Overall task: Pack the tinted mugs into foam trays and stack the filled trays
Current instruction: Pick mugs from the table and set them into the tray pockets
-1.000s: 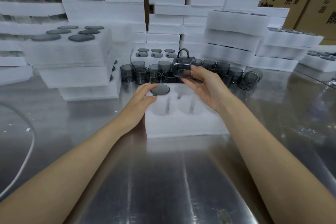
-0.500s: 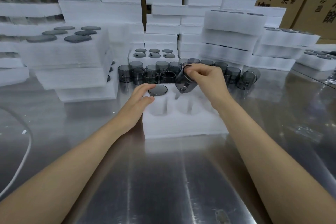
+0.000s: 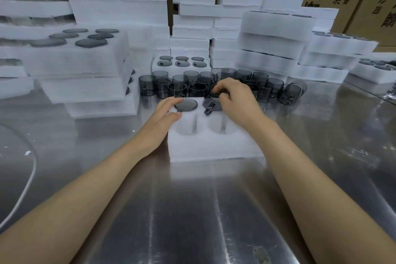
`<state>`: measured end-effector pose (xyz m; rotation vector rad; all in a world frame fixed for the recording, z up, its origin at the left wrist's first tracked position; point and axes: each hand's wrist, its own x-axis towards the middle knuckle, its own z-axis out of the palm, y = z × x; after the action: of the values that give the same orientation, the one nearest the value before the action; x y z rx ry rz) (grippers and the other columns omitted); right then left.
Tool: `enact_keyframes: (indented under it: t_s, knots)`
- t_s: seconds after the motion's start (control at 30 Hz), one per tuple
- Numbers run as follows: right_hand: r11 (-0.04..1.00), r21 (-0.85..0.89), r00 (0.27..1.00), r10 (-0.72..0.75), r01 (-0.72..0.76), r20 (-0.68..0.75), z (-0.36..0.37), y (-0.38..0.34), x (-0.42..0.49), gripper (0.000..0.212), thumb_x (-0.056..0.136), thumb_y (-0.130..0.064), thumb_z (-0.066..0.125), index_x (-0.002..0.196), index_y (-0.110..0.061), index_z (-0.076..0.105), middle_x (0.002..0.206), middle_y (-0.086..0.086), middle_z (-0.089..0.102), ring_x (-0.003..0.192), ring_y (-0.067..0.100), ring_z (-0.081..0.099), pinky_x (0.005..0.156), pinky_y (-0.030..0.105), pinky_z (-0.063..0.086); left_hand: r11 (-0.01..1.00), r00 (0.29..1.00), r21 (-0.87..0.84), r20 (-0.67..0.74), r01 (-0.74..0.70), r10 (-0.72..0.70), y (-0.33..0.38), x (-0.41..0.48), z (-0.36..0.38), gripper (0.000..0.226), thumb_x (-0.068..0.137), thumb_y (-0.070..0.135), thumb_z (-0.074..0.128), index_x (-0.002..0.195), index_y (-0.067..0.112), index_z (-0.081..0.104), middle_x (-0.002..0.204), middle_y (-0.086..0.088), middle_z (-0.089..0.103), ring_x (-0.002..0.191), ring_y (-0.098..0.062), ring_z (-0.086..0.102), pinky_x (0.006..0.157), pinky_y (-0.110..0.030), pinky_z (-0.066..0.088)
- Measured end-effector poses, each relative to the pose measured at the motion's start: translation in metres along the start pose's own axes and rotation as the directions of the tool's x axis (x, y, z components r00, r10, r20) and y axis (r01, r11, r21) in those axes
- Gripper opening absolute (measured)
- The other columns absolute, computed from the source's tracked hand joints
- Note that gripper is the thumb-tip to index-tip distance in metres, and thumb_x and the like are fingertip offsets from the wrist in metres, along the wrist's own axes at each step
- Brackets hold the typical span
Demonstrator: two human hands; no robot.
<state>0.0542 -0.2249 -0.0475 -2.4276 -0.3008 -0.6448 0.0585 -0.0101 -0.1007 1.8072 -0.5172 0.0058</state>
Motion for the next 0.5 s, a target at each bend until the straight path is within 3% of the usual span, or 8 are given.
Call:
enact_keyframes:
  t_s: [0.13, 0.23, 0.37, 0.5]
  knots:
    - [0.976, -0.198, 0.995, -0.081, 0.093, 0.066, 0.0011, -0.0048, 0.0, 0.033, 0.082, 0.005, 0.038, 0.1, -0.014, 0.059, 0.105, 0.0, 0.063, 0.099, 0.023, 0.048, 0.087, 0.029, 0.028, 1.0, 1.0, -0.007, -0.002, 0.002, -0.002, 0.0001, 0.0007, -0.0005, 0.041, 0.08, 0.038, 0.045, 0.121, 0.044, 0.049, 0.139, 0.02, 0.037, 0.115, 0.03, 0.029, 0.094, -0.005, 0.021]
    - [0.977, -0.191, 0.993, -0.073, 0.09, 0.095, -0.0019, -0.0072, -0.0023, 0.039, 0.084, 0.005, 0.035, 0.116, -0.014, 0.049, 0.117, 0.005, 0.062, 0.107, 0.028, 0.051, 0.094, 0.036, 0.03, 1.0, 1.0, -0.004, -0.003, 0.002, -0.002, -0.0012, 0.0012, -0.0008, 0.04, 0.08, 0.038, 0.045, 0.119, 0.047, 0.05, 0.138, 0.021, 0.037, 0.116, 0.03, 0.029, 0.095, -0.006, 0.021]
    - [0.978, -0.195, 0.976, -0.036, 0.079, 0.214, -0.0005, -0.0082, -0.0034, 0.036, 0.104, -0.025, 0.03, 0.135, -0.021, 0.047, 0.148, -0.001, 0.045, 0.127, 0.026, 0.044, 0.103, 0.042, 0.027, 1.0, 1.0, -0.003, 0.002, -0.003, 0.003, -0.002, 0.0018, -0.0011, 0.038, 0.081, 0.038, 0.046, 0.117, 0.05, 0.05, 0.134, 0.027, 0.039, 0.117, 0.029, 0.03, 0.094, -0.007, 0.025]
    - [0.963, -0.265, 0.92, 0.063, 0.046, 0.388, 0.0034, -0.0055, 0.0, 0.042, 0.104, -0.037, 0.029, 0.144, -0.028, 0.04, 0.156, -0.011, 0.029, 0.141, 0.02, 0.031, 0.113, 0.042, 0.023, 1.0, 1.0, -0.002, -0.006, -0.001, 0.001, -0.0015, 0.002, -0.0008, 0.038, 0.081, 0.038, 0.046, 0.117, 0.049, 0.05, 0.132, 0.029, 0.039, 0.117, 0.029, 0.03, 0.095, -0.008, 0.025]
